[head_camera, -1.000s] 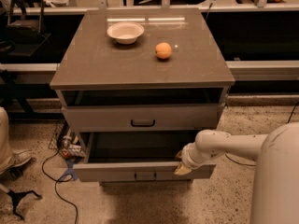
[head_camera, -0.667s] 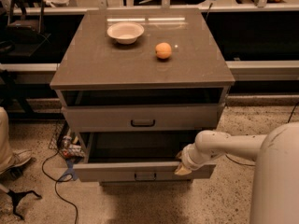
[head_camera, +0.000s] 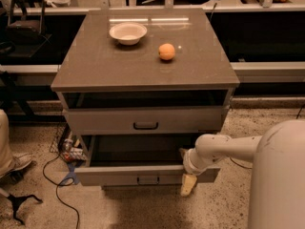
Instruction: Open middle drawer
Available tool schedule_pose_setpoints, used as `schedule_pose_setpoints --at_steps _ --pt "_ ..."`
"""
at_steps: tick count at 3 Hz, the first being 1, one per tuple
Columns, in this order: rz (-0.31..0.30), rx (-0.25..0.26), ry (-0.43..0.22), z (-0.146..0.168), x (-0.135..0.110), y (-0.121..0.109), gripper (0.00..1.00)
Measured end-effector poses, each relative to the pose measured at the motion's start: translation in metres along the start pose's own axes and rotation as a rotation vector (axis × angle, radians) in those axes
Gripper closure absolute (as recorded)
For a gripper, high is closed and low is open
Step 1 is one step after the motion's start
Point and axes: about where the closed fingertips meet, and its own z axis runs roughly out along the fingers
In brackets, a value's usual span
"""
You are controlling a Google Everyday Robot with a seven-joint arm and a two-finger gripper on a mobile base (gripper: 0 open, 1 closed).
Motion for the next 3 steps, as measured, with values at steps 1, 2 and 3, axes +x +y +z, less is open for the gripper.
schedule_pose_setpoints --at_steps 1,2,3 --pt "-0.059 -0.059 0.057 0.001 0.003 0.017 0.01" --pt "-0.074 -0.094 0.067 -0.004 0.013 0.025 0.23" --pt "-0.066 -0.088 0.068 -0.021 0.025 0.037 0.47"
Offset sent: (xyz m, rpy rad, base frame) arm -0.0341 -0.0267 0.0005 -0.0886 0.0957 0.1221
